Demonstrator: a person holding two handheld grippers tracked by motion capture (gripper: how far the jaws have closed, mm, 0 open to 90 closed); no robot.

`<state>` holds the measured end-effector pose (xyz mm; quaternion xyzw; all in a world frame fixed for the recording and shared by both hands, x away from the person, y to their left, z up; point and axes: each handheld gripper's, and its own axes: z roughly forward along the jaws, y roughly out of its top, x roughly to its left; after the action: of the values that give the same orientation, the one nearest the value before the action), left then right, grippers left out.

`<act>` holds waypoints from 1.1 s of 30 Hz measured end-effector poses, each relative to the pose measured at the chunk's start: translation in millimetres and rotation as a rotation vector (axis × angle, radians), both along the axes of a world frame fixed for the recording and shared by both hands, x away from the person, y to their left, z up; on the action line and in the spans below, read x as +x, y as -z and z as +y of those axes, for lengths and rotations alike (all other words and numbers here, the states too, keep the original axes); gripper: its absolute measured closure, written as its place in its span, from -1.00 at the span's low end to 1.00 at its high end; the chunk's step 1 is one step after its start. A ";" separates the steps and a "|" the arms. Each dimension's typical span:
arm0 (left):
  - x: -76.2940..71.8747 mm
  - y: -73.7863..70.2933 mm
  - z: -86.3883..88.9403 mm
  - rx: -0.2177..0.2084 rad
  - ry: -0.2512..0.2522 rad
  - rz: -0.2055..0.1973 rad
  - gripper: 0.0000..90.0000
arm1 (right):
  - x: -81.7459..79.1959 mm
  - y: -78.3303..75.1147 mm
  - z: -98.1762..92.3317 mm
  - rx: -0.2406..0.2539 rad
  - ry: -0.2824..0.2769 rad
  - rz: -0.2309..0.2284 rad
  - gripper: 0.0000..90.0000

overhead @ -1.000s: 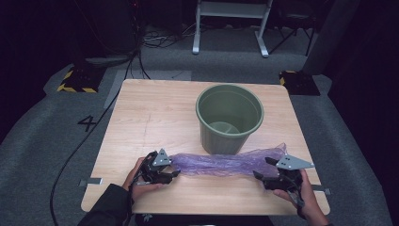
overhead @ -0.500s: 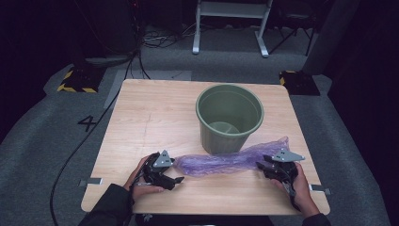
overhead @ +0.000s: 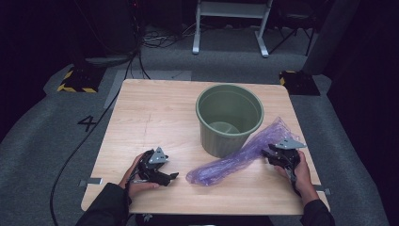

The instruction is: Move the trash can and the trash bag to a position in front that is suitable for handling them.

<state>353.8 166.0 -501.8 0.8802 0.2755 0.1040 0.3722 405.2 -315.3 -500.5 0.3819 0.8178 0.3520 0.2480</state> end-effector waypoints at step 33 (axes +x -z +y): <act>7.2 2.3 6.4 0.008 0.000 -0.014 -0.66 | 3.9 -43.7 69.8 0.159 -0.267 -0.022 -0.68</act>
<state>361.0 172.4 -504.1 0.8808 0.2725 0.1114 0.3708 409.1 -245.5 -456.8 0.2842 0.8280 0.4497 0.1770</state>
